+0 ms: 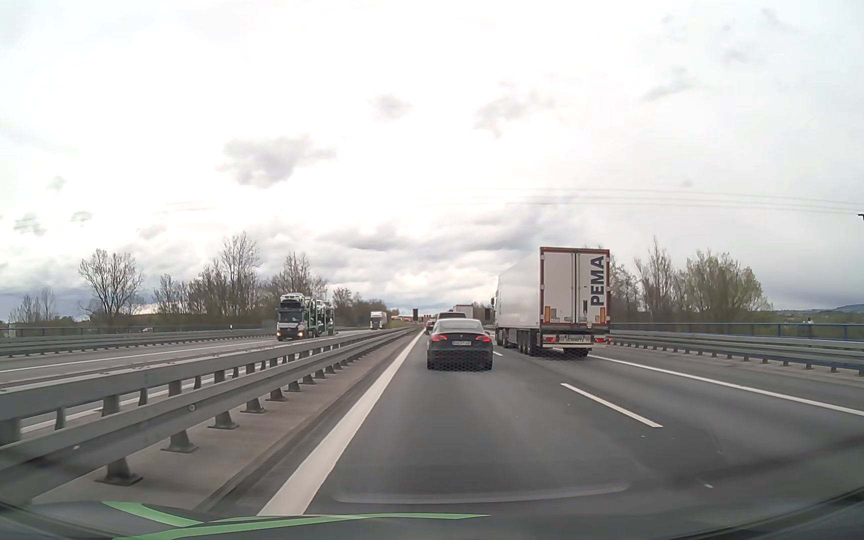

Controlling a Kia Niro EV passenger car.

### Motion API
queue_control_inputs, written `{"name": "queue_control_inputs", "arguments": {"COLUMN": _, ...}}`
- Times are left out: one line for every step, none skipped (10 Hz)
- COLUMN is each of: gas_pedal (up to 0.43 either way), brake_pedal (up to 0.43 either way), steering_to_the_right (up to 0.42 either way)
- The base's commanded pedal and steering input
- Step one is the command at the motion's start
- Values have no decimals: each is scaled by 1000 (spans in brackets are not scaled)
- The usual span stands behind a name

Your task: Follow the waypoints while adhering to traffic rules and regulations

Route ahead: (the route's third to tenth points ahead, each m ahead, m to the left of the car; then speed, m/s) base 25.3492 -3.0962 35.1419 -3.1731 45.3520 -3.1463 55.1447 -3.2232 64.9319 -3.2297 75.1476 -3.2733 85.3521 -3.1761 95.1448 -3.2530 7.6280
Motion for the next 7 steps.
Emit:
{"name": "queue_control_inputs", "arguments": {"gas_pedal": 110, "brake_pedal": 0, "steering_to_the_right": 0}}
{"name": "queue_control_inputs", "arguments": {"gas_pedal": 110, "brake_pedal": 0, "steering_to_the_right": 0}}
{"name": "queue_control_inputs", "arguments": {"gas_pedal": 110, "brake_pedal": 0, "steering_to_the_right": 0}}
{"name": "queue_control_inputs", "arguments": {"gas_pedal": 110, "brake_pedal": 0, "steering_to_the_right": 0}}
{"name": "queue_control_inputs", "arguments": {"gas_pedal": 110, "brake_pedal": 0, "steering_to_the_right": 0}}
{"name": "queue_control_inputs", "arguments": {"gas_pedal": 110, "brake_pedal": 0, "steering_to_the_right": 0}}
{"name": "queue_control_inputs", "arguments": {"gas_pedal": 110, "brake_pedal": 0, "steering_to_the_right": 0}}
